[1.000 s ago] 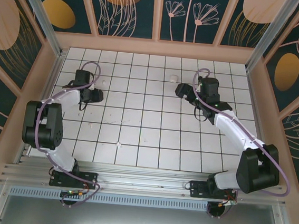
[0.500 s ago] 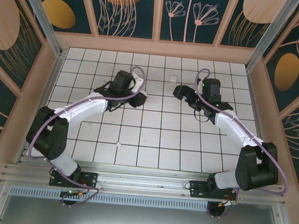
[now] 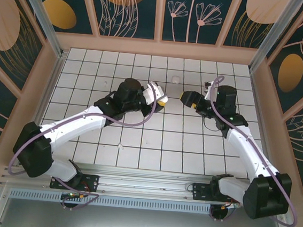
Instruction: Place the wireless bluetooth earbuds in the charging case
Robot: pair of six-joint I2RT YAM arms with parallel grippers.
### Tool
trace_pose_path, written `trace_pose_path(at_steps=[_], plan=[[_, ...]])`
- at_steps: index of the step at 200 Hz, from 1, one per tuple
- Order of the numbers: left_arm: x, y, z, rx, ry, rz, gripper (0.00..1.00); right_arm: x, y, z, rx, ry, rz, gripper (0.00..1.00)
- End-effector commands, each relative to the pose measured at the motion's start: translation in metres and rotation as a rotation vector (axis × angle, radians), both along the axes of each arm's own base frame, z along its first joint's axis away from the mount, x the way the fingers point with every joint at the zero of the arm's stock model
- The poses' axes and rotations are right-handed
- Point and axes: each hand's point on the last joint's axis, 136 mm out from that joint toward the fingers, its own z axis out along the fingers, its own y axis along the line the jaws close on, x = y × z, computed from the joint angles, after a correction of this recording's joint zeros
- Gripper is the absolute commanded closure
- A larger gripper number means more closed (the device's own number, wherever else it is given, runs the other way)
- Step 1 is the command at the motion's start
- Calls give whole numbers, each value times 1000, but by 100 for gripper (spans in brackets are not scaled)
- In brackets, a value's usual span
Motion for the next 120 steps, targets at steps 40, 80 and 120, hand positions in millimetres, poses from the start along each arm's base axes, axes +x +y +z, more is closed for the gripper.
trace_pose_path(at_steps=[40, 80, 120], plan=[[-28, -1, 12, -9, -148, -164, 65, -36, 36, 42, 52, -147, 225, 15], [-31, -1, 12, 5, -135, -184, 65, -55, 60, 51, 58, -179, 342, 16], [-36, 1, 17, -24, -135, -189, 65, -54, 71, 41, 42, -140, 379, 19]])
